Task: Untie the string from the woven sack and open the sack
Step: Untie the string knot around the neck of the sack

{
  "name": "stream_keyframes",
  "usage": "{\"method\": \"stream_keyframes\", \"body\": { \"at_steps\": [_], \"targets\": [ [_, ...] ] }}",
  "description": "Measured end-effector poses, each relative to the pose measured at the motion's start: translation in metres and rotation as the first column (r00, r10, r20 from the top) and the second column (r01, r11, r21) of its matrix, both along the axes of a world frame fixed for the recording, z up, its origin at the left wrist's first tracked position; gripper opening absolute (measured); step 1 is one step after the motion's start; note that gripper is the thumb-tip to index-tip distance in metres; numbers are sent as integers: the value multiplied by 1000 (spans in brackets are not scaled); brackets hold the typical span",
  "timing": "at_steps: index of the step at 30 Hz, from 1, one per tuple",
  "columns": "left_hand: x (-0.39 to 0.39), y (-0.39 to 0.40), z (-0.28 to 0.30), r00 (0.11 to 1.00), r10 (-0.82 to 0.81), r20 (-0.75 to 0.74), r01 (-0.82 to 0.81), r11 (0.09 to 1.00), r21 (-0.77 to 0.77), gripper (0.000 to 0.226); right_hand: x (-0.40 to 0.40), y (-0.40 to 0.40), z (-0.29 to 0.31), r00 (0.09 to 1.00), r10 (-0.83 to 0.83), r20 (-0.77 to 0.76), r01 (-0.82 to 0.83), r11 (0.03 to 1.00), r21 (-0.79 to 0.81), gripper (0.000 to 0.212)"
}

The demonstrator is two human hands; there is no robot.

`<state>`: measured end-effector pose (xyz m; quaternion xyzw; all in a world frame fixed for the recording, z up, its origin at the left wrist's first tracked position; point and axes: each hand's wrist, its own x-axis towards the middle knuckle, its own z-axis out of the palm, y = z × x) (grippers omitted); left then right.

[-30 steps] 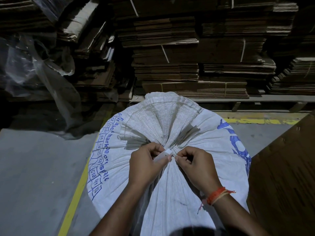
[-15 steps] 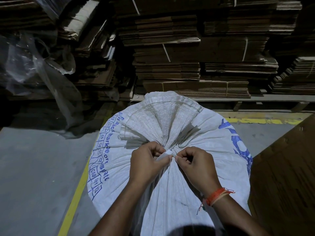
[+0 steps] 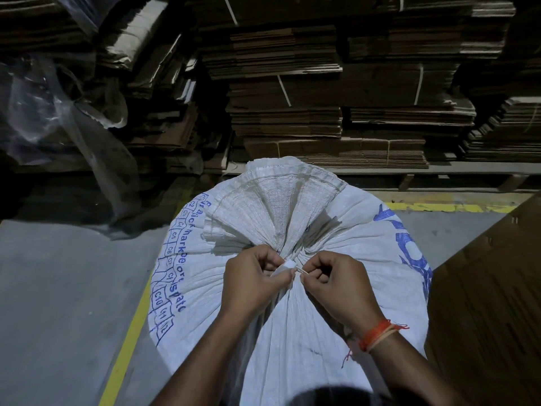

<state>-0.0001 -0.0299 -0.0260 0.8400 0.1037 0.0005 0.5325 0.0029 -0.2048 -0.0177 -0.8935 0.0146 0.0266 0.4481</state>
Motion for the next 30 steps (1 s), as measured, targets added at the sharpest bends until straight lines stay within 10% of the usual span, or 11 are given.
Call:
{"method": "stream_keyframes", "body": {
  "at_steps": [30],
  "targets": [
    [-1,9,7,996,-73,-52,69,995,-67,13,0,-1,1,999,35,-2,-35,999,-22,9]
  ]
}}
